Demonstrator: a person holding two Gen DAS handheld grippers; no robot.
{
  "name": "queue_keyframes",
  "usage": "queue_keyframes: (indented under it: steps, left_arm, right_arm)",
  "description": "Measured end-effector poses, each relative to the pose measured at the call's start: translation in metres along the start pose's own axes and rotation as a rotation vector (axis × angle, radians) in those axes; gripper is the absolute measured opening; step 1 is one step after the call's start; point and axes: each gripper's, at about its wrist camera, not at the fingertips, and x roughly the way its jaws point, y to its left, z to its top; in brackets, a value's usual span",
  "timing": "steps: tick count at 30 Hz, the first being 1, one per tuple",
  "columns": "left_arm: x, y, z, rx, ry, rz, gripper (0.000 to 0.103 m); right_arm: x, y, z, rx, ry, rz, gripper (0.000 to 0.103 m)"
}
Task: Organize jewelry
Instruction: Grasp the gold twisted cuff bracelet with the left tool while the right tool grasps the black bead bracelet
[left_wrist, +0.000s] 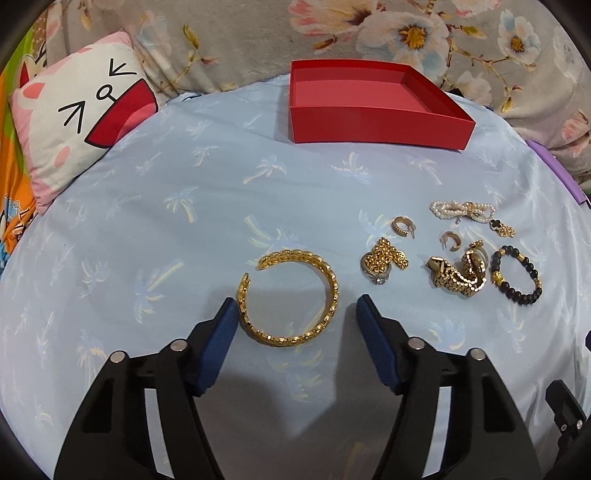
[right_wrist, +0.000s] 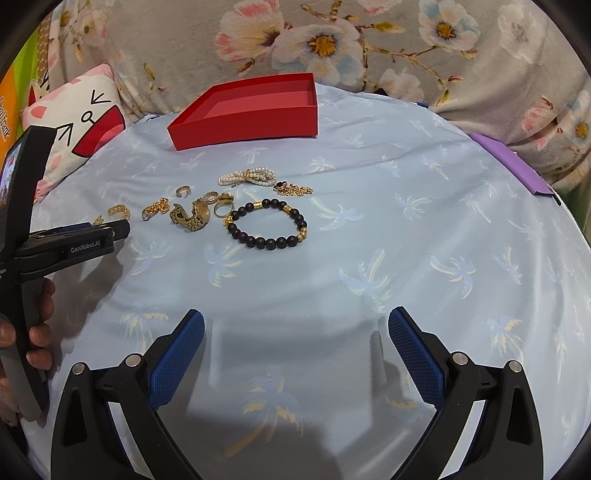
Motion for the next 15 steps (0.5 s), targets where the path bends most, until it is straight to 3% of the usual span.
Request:
queue_keyframes:
  steps: [6,15]
  left_arm:
    - [-0.0011,-0.0023,-0.0006,0.006,-0.004,-0.009,0.053]
    - [-0.0053,0.0012,-0.0019,-0.012,-0.02,-0.018,0.052]
  right_arm:
    - [0.0006,0.0005,0.0003,-0.001,0.002,0.0,0.098]
    - [0.001,-0.0007,0.0004,0.004,-0.001,0.002,0.098]
